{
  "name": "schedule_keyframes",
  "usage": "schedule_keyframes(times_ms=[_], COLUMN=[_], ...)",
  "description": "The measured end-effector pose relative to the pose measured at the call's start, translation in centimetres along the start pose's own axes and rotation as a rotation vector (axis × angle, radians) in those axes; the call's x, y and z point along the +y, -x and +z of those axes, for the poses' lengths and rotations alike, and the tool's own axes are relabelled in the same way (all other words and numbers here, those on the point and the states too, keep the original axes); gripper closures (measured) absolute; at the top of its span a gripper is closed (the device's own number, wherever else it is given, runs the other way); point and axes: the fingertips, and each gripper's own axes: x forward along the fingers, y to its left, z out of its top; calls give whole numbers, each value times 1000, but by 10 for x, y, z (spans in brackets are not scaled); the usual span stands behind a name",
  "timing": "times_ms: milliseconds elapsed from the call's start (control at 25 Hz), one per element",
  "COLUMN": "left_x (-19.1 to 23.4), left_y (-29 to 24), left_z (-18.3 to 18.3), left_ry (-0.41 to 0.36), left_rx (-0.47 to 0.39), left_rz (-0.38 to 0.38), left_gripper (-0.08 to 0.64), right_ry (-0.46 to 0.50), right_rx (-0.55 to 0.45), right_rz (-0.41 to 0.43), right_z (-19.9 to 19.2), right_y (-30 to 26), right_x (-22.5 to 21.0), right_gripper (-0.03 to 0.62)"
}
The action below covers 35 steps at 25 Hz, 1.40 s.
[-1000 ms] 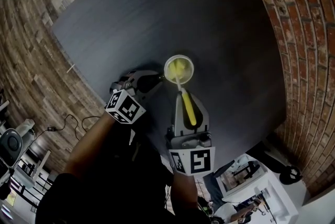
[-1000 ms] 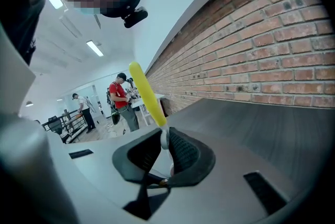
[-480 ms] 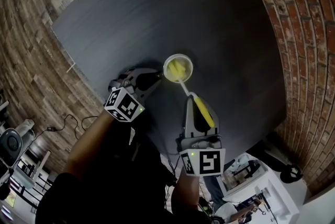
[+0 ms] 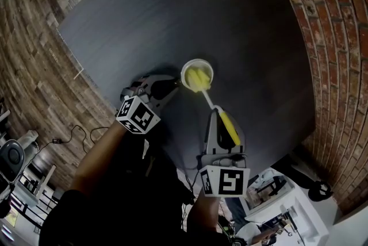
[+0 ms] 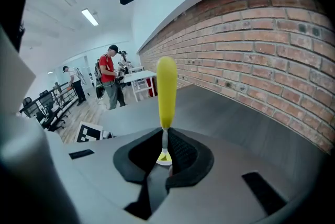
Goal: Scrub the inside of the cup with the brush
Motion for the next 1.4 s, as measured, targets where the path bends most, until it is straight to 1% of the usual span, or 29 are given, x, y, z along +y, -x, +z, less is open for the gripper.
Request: schedule_keyframes(times_ms=[160, 240, 360, 480, 600, 800, 1000, 1120, 1400], left_x=[0, 0, -2, -3, -4, -2, -1, 0, 0], left_y=[0, -1, -2, -3, -3, -4, -4, -6, -4], left_z=[1, 1, 2, 2, 2, 2, 3, 4, 4], left_ry=[1, 2, 5, 8, 12, 18, 21, 27, 28], left_rx=[0, 1, 0, 0, -1, -3, -1, -2, -1], left_rz=[-3, -3, -3, -5, -8, -13, -13, -12, -8], left_gripper=[486, 486, 486, 486, 486, 486, 486, 486, 486], right_ry=[84, 109, 125, 114, 136, 47, -42, -61, -60], right_rx=[-1, -13, -36, -74, -97, -161, -196, -197, -173], right_rz=[-35, -43, -56, -75, -58, -37, -2, 22, 78], right_z=[1, 2, 6, 15, 19, 28, 33, 34, 39], right_y=[-4, -6, -10, -17, -22, -31, -34, -33, -20], right_x=[-3, -3, -5, -4, -1, 0, 0, 0, 4], right_gripper=[543, 543, 543, 543, 543, 543, 543, 543, 543])
